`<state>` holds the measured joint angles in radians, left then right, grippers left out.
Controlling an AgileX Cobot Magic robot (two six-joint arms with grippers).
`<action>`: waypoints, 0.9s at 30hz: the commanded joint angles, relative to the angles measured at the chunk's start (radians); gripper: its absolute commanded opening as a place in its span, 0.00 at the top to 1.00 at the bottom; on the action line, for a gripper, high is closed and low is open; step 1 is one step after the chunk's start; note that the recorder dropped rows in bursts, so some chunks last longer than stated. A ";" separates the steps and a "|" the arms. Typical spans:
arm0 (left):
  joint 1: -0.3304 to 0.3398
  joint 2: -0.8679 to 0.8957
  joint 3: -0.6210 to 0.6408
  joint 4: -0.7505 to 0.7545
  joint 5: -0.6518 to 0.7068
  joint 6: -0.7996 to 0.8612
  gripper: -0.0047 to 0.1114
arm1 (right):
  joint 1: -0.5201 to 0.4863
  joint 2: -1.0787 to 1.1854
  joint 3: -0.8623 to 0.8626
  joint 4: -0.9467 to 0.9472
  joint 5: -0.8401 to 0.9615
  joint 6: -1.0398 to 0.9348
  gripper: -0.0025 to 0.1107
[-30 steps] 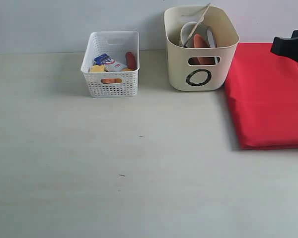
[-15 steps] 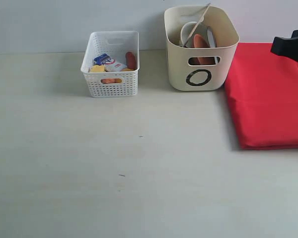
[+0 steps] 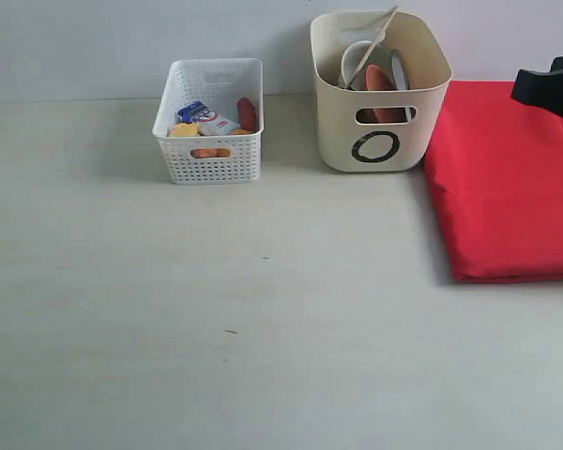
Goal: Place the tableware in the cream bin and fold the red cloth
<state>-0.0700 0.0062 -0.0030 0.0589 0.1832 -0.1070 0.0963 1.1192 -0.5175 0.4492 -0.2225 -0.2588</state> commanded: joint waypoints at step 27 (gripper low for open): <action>0.003 -0.006 0.003 -0.048 0.024 0.097 0.96 | 0.002 -0.005 0.003 -0.002 -0.004 -0.002 0.98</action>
<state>-0.0700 0.0062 -0.0030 0.0201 0.2076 -0.0121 0.0963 1.1192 -0.5175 0.4492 -0.2225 -0.2588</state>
